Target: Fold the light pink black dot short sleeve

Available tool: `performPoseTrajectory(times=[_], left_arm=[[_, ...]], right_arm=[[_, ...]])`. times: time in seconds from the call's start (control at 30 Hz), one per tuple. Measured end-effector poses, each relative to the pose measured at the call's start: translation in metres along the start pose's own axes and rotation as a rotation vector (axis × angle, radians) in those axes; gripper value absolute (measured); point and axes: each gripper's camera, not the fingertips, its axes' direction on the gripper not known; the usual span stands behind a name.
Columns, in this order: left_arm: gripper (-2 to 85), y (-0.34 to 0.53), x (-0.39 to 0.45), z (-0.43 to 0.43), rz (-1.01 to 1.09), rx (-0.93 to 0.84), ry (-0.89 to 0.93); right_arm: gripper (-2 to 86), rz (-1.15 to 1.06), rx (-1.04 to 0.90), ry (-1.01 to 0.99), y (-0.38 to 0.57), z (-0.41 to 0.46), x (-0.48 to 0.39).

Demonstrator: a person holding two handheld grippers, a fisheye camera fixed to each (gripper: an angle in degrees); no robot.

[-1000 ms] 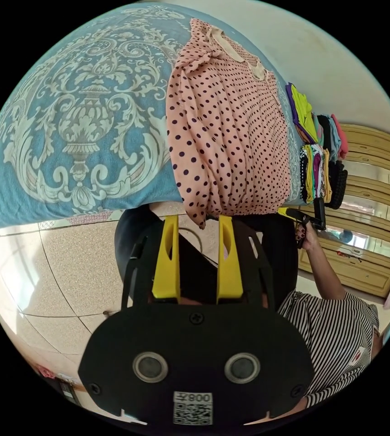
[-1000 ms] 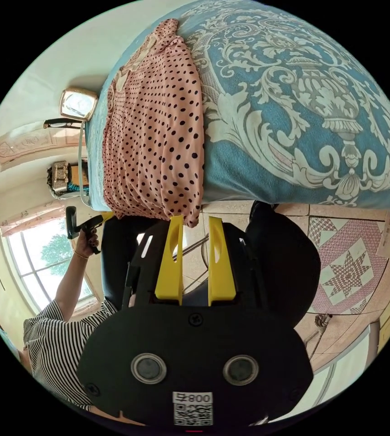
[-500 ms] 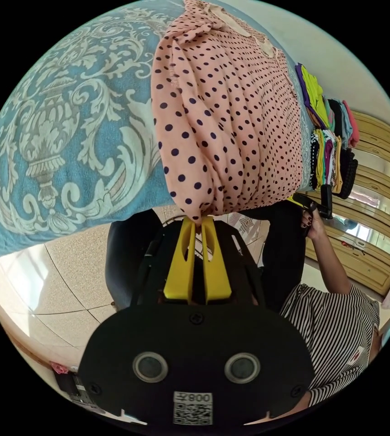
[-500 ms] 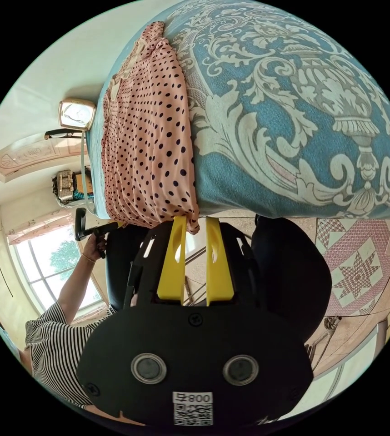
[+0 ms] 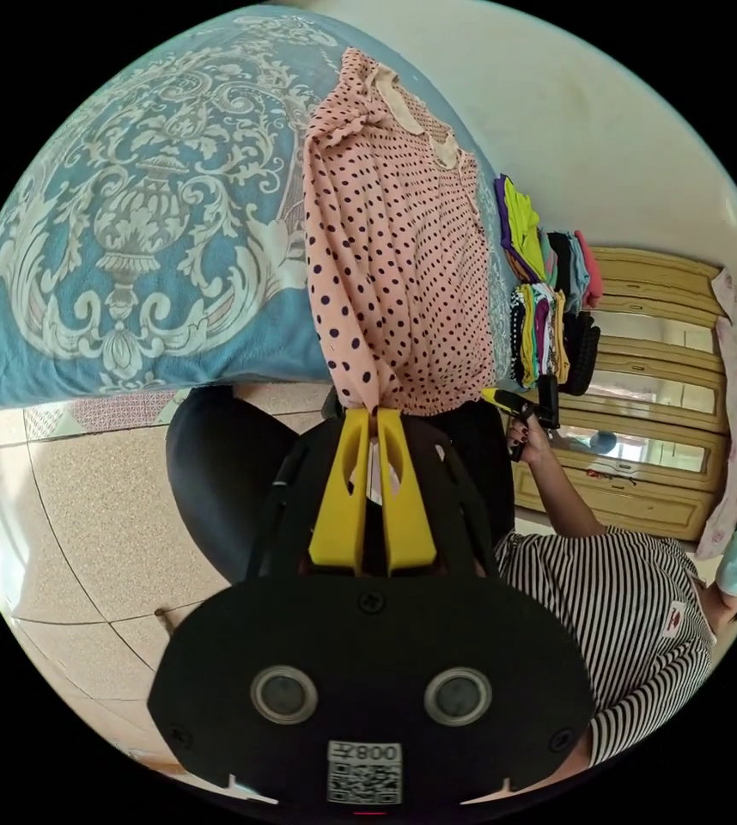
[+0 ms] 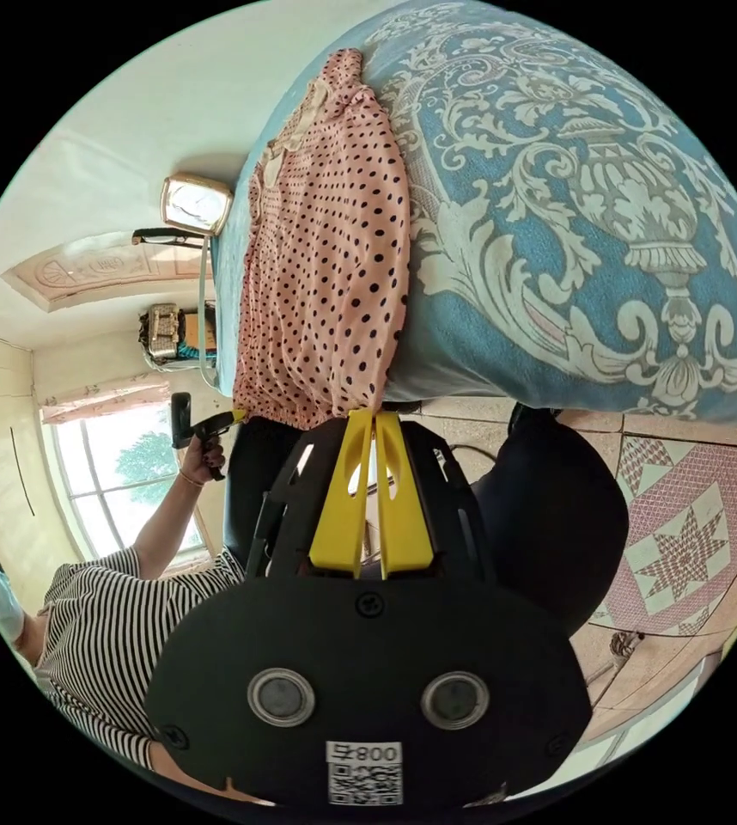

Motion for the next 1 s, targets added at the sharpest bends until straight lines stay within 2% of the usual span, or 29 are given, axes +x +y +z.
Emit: performPoseTrajectory(times=[0.47, 0.77, 1.0], left_arm=[[1.3, 0.074, 0.008, -0.094, 0.180, 0.260, 0.206], [1.2, 0.133, -0.012, -0.122, 0.208, 0.344, 0.339], [1.1, 0.172, -0.030, -0.126, 0.193, 0.343, 0.375]], right_arm=[[0.0, -0.285, 0.209, -0.173, 0.080, -0.125, -0.057], [0.0, -0.394, 0.239, -0.230, 0.122, -0.161, -0.080], [0.0, -0.406, 0.235, -0.273, 0.154, -0.169, -0.075]])
